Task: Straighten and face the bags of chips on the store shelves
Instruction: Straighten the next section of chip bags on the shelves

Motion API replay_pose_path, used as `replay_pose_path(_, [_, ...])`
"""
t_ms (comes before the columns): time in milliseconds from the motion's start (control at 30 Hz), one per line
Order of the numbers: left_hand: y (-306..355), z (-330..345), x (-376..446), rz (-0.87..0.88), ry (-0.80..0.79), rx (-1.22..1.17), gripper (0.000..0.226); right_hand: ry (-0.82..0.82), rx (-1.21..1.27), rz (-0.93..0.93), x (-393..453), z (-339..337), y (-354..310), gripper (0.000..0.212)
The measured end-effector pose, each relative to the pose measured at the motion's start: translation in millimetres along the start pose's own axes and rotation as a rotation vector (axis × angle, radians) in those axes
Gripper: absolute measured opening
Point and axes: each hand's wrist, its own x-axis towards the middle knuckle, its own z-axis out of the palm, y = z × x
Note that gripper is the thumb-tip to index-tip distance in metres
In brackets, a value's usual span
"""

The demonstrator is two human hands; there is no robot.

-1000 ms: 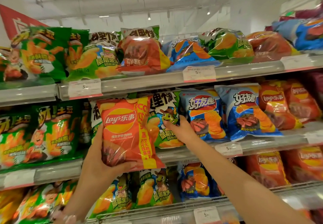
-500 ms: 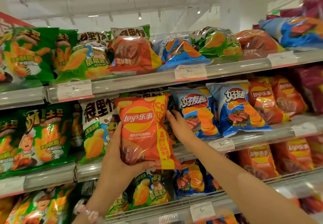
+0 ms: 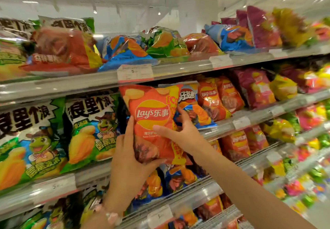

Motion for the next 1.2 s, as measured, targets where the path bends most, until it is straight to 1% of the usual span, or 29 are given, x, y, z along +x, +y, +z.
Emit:
replay_pose_path(67, [8.7, 22.7, 7.7, 0.016, -0.002, 0.011, 0.122, 0.041, -0.014, -0.021, 2.0, -17.6, 2.4, 0.096])
replay_pose_path(167, [20.5, 56.1, 17.7, 0.036, -0.030, 0.033, 0.124, 0.126, -0.047, -0.044, 10.4, -48.1, 10.9, 0.103])
replay_pose_path(267, [30.9, 85.8, 27.5, 0.049, -0.064, 0.052, 0.126, 0.168, -0.080, -0.052, 20.8, -82.6, 22.0, 0.102])
replay_pose_path(400, [48.7, 124.9, 41.2, 0.011, -0.075, 0.109, 0.127, 0.184, -0.151, -0.061, 42.5, -126.3, 34.3, 0.102])
replay_pose_path(500, [63.7, 151.6, 51.7, -0.037, -0.071, 0.171, 0.127, 0.187, -0.178, -0.065, 60.8, -156.3, 38.4, 0.106])
replay_pose_path(600, [78.8, 178.7, 61.5, -0.054, -0.066, 0.189, 0.126, 0.186, -0.189, -0.109, 76.1, -186.8, 41.7, 0.098])
replay_pose_path(700, [89.5, 205.7, 70.4, -0.041, -0.067, 0.303, 0.128, 0.204, -0.168, -0.132, 89.3, -224.1, 45.2, 0.084])
replay_pose_path(733, [91.7, 213.7, 74.0, -0.037, -0.062, 0.335, 0.130, 0.214, -0.163, -0.137, 94.2, -238.4, 47.1, 0.082])
replay_pose_path(867, [90.5, 240.4, 91.4, 0.017, -0.058, 0.479, 0.140, 0.254, -0.171, -0.124, 117.9, -294.7, 58.1, 0.088])
replay_pose_path(967, [84.5, 263.8, 102.5, 0.048, -0.128, 0.654, 0.134, 0.261, -0.133, -0.110, 135.6, -327.0, 64.5, 0.085])
replay_pose_path(1067, [83.0, 288.2, 110.3, 0.176, -0.144, 0.905, 0.126, 0.257, -0.155, -0.098, 152.4, -350.0, 71.1, 0.076])
replay_pose_path(1100, [85.3, 294.9, 112.7, 0.202, -0.184, 0.964, 0.122, 0.249, -0.178, -0.104, 157.3, -355.5, 72.6, 0.073])
replay_pose_path(1133, [85.7, 301.3, 116.3, 0.206, -0.228, 0.997, 0.118, 0.237, -0.197, -0.118, 160.9, -359.9, 73.2, 0.071])
replay_pose_path(1200, [83.3, 307.5, 126.1, 0.118, -0.325, 1.048, 0.118, 0.217, -0.223, -0.145, 167.8, -366.8, 75.7, 0.069])
